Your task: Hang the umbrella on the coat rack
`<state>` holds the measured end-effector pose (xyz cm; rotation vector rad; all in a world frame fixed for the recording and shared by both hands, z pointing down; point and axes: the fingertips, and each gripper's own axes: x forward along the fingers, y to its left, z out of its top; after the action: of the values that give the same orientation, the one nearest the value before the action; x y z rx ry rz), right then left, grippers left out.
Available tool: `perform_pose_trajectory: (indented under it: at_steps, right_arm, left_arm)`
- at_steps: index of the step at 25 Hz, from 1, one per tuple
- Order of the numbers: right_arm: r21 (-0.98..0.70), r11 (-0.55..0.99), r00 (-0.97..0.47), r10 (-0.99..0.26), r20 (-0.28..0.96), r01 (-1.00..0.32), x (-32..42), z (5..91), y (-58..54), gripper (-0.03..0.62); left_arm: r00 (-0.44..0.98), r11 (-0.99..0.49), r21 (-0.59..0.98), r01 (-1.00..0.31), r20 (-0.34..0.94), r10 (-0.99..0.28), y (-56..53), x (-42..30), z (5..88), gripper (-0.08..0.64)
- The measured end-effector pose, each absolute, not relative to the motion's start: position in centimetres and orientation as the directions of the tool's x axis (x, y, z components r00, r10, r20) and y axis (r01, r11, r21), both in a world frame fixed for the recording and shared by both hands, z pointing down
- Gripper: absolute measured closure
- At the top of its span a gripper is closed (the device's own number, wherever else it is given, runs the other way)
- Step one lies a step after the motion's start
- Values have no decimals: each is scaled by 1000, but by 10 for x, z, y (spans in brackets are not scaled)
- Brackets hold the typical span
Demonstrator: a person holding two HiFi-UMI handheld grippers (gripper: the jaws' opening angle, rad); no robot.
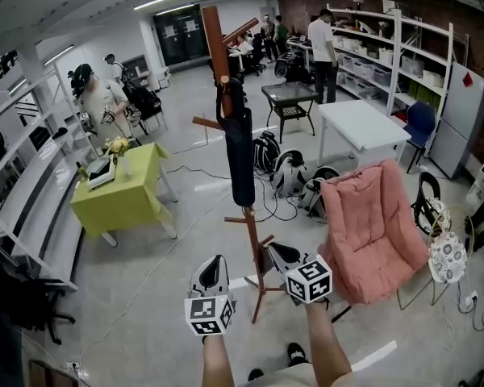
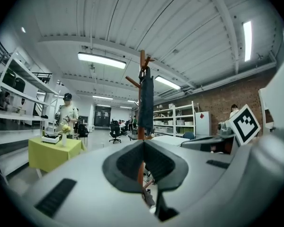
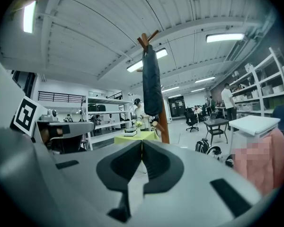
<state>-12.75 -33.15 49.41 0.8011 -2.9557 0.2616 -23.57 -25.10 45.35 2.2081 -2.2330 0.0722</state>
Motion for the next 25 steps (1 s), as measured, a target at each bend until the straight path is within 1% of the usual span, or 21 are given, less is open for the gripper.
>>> perform_pose_trajectory:
  at_steps: [5, 12, 17, 25]
  right_arm:
    - [-149, 845, -857, -499, 128, -514, -128, 498, -332, 588]
    - [-152, 842, -855, -505, 117, -518, -125, 494, -332, 588]
    - [-154, 840, -854, -508, 111, -520, -122, 496, -329, 588]
    - [-159, 835, -850, -515, 108, -526, -122, 494, -331, 587]
  left_arm:
    - [11, -12, -30, -999, 28, -1000, -251, -231, 452, 554]
    - [46, -46, -28, -999, 31, -998, -254, -219, 453, 554]
    - [24, -24, -26, -999, 12, -1000, -251, -219, 452, 554]
    - [39, -39, -32, -999, 15, -999, -253, -218, 450, 554]
